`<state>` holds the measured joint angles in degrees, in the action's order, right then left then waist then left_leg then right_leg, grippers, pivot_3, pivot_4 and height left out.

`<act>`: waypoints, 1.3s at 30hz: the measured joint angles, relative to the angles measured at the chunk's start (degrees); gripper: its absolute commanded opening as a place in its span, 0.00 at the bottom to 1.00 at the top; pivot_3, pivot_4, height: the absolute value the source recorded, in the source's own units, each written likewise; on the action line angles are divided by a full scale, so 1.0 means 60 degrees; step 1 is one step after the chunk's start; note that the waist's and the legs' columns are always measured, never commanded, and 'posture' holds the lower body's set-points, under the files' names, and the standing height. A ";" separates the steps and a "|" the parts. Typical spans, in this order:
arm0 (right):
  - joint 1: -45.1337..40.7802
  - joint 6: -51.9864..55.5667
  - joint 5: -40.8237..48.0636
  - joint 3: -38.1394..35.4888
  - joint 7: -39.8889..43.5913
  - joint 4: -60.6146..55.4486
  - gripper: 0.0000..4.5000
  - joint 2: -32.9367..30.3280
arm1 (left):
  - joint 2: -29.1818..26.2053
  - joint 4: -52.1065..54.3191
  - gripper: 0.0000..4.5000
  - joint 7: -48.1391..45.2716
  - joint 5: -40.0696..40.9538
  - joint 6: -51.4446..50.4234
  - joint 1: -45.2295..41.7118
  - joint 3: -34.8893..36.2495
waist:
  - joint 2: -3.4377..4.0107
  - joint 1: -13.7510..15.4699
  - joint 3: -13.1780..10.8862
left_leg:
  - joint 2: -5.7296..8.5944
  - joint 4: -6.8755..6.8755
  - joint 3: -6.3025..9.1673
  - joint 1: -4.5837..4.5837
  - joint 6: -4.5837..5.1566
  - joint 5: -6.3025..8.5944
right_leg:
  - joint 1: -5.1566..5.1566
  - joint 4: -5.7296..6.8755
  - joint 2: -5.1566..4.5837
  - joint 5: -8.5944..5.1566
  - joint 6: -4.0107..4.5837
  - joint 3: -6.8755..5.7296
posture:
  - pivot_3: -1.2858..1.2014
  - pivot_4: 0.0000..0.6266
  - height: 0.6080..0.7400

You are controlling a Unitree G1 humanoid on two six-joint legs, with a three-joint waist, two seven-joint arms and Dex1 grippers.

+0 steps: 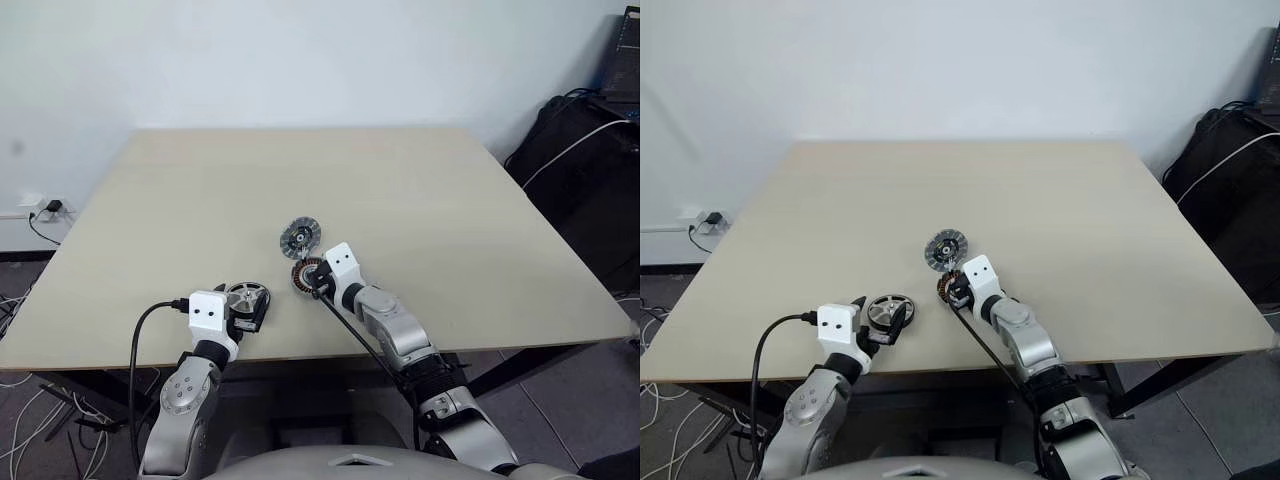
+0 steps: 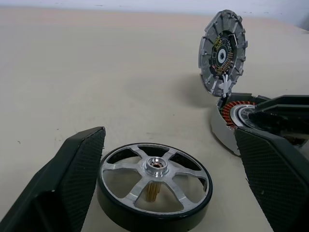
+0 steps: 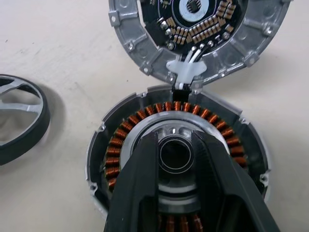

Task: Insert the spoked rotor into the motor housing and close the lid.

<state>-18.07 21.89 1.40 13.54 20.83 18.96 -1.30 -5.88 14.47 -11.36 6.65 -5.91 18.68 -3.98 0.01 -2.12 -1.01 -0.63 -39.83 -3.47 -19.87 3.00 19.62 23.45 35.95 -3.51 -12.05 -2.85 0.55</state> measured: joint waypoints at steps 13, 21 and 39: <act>0.0193 -0.0002 0.0111 -0.0162 -0.0077 -0.0560 0.45 0.0096 | -0.0004 0.0000 1.00 -0.0011 0.0001 0.0000 0.0001 -0.0019 | 0.0001 0.0003 -0.0001 | -0.0004 0.0000 0.0001 -0.0003 0.0001 0.0001 | 0.0003 0.0000 0.0000 0.0000 0.0000 0.0000 | 0.52 0.00 1.00; 0.0220 0.0802 -0.0026 -0.0206 -0.0462 -0.1739 0.00 -0.0049 | -0.0007 -0.0001 1.00 -0.0029 0.0001 -0.0003 -0.0004 -0.0020 | 0.0002 0.0005 -0.0001 | -0.0009 0.0000 0.0000 -0.0003 0.0001 0.0001 | 0.0004 0.0000 -0.0001 0.0000 0.0000 0.0000 | 0.52 0.00 1.00; -0.1322 0.2523 -0.0751 0.0438 -0.0400 -0.0280 0.00 -0.0087 | 0.0022 -0.0015 1.00 -0.0009 0.0003 -0.0019 -0.0050 -0.0097 | 0.0007 -0.0006 -0.0002 | 0.0005 0.0002 0.0001 -0.0007 -0.0008 -0.0004 | 0.0008 -0.0001 0.0001 0.0000 0.0000 -0.0003 | 0.52 0.00 1.00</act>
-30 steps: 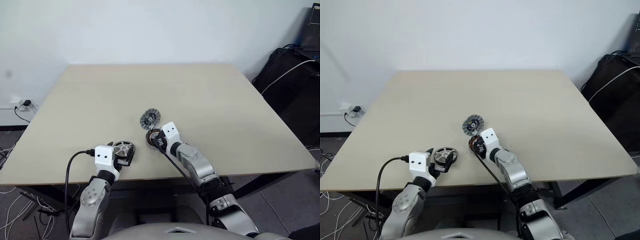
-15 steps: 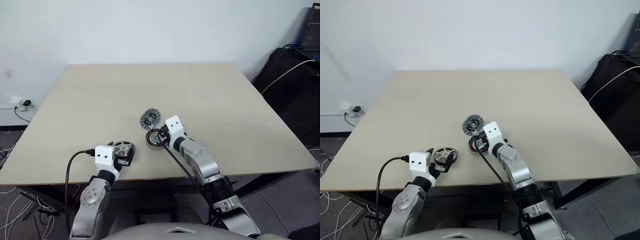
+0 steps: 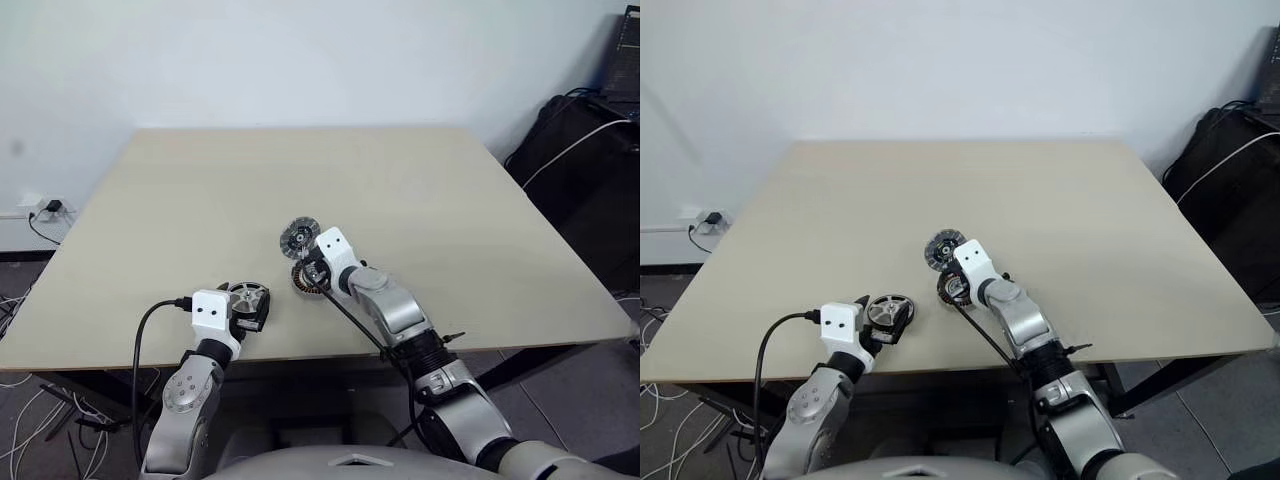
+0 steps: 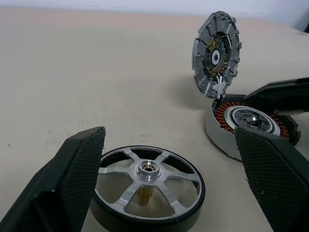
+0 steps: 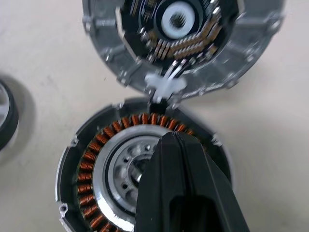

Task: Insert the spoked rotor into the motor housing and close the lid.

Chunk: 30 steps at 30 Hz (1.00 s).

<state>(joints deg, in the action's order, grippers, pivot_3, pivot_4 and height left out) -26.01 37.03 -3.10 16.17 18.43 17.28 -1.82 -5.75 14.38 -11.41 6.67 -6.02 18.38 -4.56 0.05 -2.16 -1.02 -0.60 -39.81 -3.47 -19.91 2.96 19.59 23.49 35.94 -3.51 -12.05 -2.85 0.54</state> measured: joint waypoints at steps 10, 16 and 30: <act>0.0204 0.0396 0.0011 0.0377 0.0645 -0.0499 0.00 -0.0295 | 0.0006 -0.0011 1.00 0.0006 0.0007 0.0002 0.0011 -0.0002 | 0.0001 0.0002 0.0004 | -0.0001 0.0001 0.0002 0.0001 0.0006 0.0003 | -0.0001 0.0000 0.0000 0.0000 0.0000 -0.0001 | 0.52 0.00 1.00; 0.0682 0.0742 0.0036 0.0430 0.0899 -0.1386 0.00 -0.0566 | 0.0004 -0.0076 1.00 -0.0009 0.0008 0.0001 -0.0002 -0.0006 | 0.0002 0.0005 0.0004 | 0.0001 0.0000 0.0002 0.0001 0.0007 0.0004 | -0.0001 0.0000 0.0000 0.0000 0.0000 -0.0001 | 0.52 0.00 1.00; 0.1553 -0.0463 0.0233 -0.0154 0.0163 -0.2301 0.00 -0.0398 | 0.0000 -0.0085 1.00 -0.0043 0.0011 0.0004 -0.0023 -0.0008 | 0.0003 0.0007 0.0005 | 0.0004 0.0000 0.0002 0.0002 0.0007 0.0004 | -0.0001 0.0000 0.0001 -0.0001 -0.0001 -0.0002 | 0.52 0.00 1.00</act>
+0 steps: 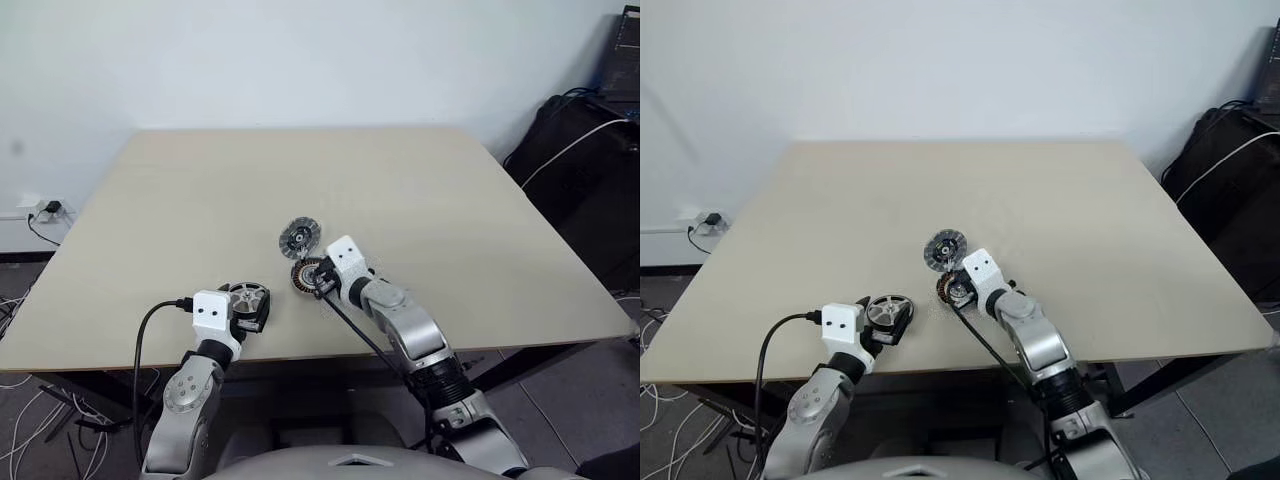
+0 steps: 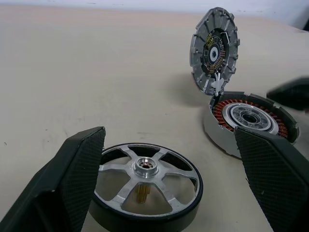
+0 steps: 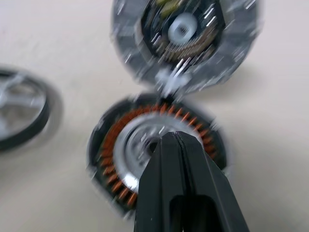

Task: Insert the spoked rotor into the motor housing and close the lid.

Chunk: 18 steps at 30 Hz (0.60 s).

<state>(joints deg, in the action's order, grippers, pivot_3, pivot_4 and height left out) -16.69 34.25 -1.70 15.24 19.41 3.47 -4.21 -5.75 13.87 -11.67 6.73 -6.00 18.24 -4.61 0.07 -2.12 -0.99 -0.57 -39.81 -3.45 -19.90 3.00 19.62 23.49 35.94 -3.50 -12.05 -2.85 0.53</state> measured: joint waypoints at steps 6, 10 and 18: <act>0.0457 -0.0862 0.0628 0.0078 0.0747 -0.0712 0.00 -0.0018 | 0.0570 0.0004 1.00 0.0337 0.0703 -0.0363 0.0124 0.0663 | -0.0002 0.0003 -0.0001 | -0.0010 0.0006 0.0005 -0.0004 0.0006 0.0004 | 0.0002 -0.0006 -0.0001 -0.0002 -0.0001 0.0000 | 0.52 0.00 1.00; 0.0905 -0.0917 0.0895 0.0131 0.1133 -0.1298 0.00 -0.0323 | 0.1005 0.0030 1.00 0.0676 0.1582 -0.1016 0.0140 0.1293 | -0.0011 0.0024 0.0002 | -0.0019 0.0002 0.0005 -0.0002 0.0010 0.0004 | -0.0005 -0.0006 -0.0007 -0.0001 -0.0002 0.0001 | 0.52 0.00 1.00; 0.2293 -0.0885 0.1801 -0.0146 0.1921 -0.2990 0.00 -0.1236 | 0.1569 0.0045 1.00 0.0837 0.3783 -0.2524 0.0082 0.2211 | -0.0036 0.0038 -0.0009 | -0.0003 0.0001 0.0009 -0.0003 0.0011 0.0006 | -0.0002 -0.0009 0.0000 -0.0004 -0.0002 -0.0003 | 0.52 0.00 1.00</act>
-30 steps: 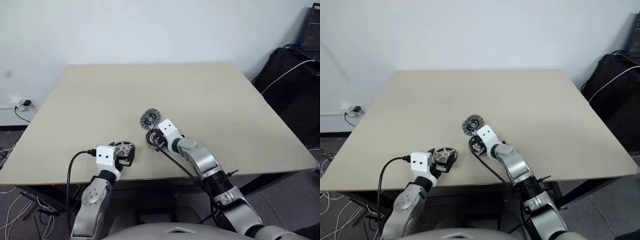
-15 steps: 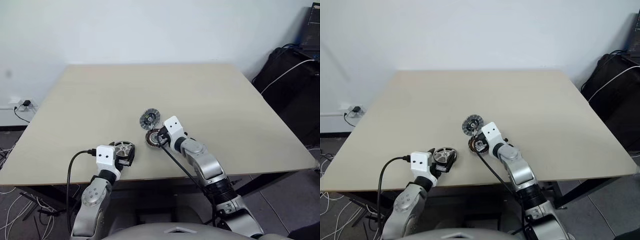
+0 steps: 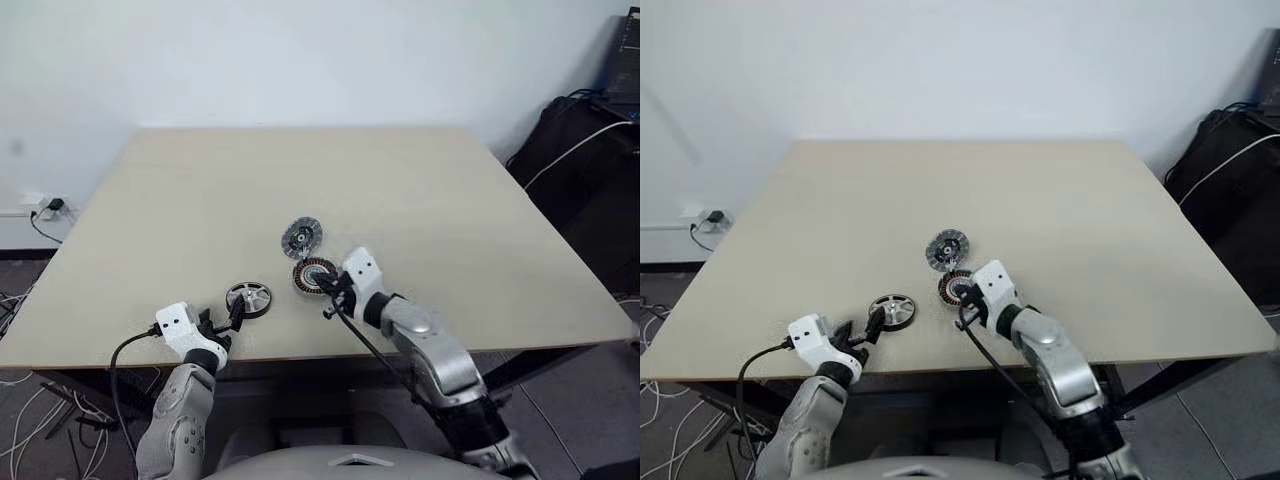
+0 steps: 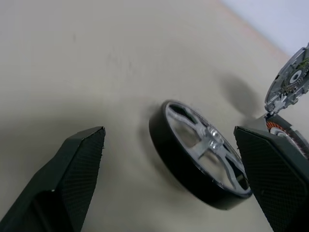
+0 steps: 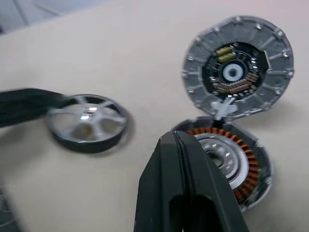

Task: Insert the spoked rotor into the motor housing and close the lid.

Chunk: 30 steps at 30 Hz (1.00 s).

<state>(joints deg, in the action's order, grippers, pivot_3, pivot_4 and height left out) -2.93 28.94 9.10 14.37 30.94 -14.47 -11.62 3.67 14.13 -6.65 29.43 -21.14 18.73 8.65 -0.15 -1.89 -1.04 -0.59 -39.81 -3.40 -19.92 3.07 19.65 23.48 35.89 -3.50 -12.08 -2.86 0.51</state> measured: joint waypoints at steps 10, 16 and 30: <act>0.1660 0.0038 0.1328 -0.0950 0.0482 -0.1014 0.00 -0.0776 | 0.0003 -0.0091 1.00 0.0222 0.2145 -0.0882 -0.0144 0.0378 | -0.0054 0.0060 -0.0022 | -0.0001 -0.0002 -0.0005 0.0011 0.0000 0.0000 | -0.0010 0.0000 -0.0002 -0.0001 -0.0001 0.0004 | 0.52 0.00 1.00; 0.2156 0.0028 0.1438 -0.0986 0.0478 -0.1075 0.00 -0.0965 | -0.0032 -0.0428 1.00 0.0269 0.3248 -0.1346 -0.0493 0.0382 | -0.0057 0.0086 -0.0021 | 0.0005 -0.0003 -0.0005 0.0010 0.0000 0.0000 | -0.0011 -0.0001 -0.0001 0.0000 0.0000 0.0004 | 0.52 0.00 1.00; 0.2093 0.0010 0.1538 -0.0941 0.0225 -0.1050 0.00 -0.0964 | -0.0031 -0.0490 0.35 0.0826 0.4859 -0.1915 -0.0479 0.0345 | -0.0062 0.0096 -0.0019 | 0.0012 -0.0004 -0.0004 0.0009 -0.0001 0.0000 | -0.0012 -0.0002 -0.0001 -0.0001 0.0001 0.0004 | 0.52 0.00 1.00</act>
<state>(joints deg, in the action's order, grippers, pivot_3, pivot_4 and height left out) 9.63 29.00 18.33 8.72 32.29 -20.77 -17.41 3.48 11.20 -1.70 58.59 -32.63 15.86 10.73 -0.52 -1.31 -1.16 -0.52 -39.83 -3.43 -19.87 3.06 19.65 23.41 35.87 -3.51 -12.08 -2.86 0.54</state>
